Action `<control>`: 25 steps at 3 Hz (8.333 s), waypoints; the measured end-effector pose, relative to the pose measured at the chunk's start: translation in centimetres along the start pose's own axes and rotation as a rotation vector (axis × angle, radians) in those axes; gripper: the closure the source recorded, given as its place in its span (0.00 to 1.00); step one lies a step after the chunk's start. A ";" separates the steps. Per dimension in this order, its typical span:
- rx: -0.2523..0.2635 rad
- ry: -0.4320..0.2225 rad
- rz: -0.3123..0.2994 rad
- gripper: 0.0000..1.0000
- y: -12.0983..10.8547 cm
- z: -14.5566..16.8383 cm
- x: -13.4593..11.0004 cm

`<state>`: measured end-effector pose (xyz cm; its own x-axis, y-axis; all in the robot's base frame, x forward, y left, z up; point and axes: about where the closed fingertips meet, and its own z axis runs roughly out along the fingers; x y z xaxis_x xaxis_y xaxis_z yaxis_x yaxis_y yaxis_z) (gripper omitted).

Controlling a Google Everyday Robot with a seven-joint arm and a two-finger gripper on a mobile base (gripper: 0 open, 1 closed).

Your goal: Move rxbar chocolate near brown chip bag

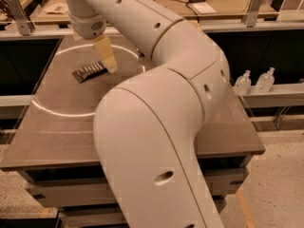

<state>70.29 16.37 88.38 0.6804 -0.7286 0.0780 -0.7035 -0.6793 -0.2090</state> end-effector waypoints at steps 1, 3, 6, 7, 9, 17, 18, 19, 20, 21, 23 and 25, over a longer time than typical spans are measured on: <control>-0.024 -0.017 -0.016 0.00 0.3 1.3 -0.1; -0.065 -0.091 -0.049 0.00 0.2 3.6 -2.0; -0.065 -0.134 0.022 0.00 -1.1 5.4 -3.0; -0.089 -0.137 0.112 0.00 -0.9 6.4 -0.6; -0.098 -0.126 0.133 0.41 -1.9 7.9 0.7; -0.100 -0.120 0.142 0.56 -1.6 6.9 1.0; -0.100 -0.119 0.144 0.56 -1.6 6.8 1.1; -0.100 -0.118 0.146 0.57 -1.5 6.6 1.2; -0.100 -0.118 0.146 0.58 -1.5 6.6 1.2; -0.100 -0.117 0.148 0.58 -1.5 6.5 1.3; -0.101 -0.115 0.151 0.60 -1.4 6.2 1.4; -0.101 -0.114 0.153 0.61 -1.3 6.0 1.4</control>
Offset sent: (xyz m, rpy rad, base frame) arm -0.0207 -0.0001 -0.0411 -0.0482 0.1776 0.0737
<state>73.42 16.73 82.92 0.5788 -0.8133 -0.0588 -0.8135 -0.5709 -0.1106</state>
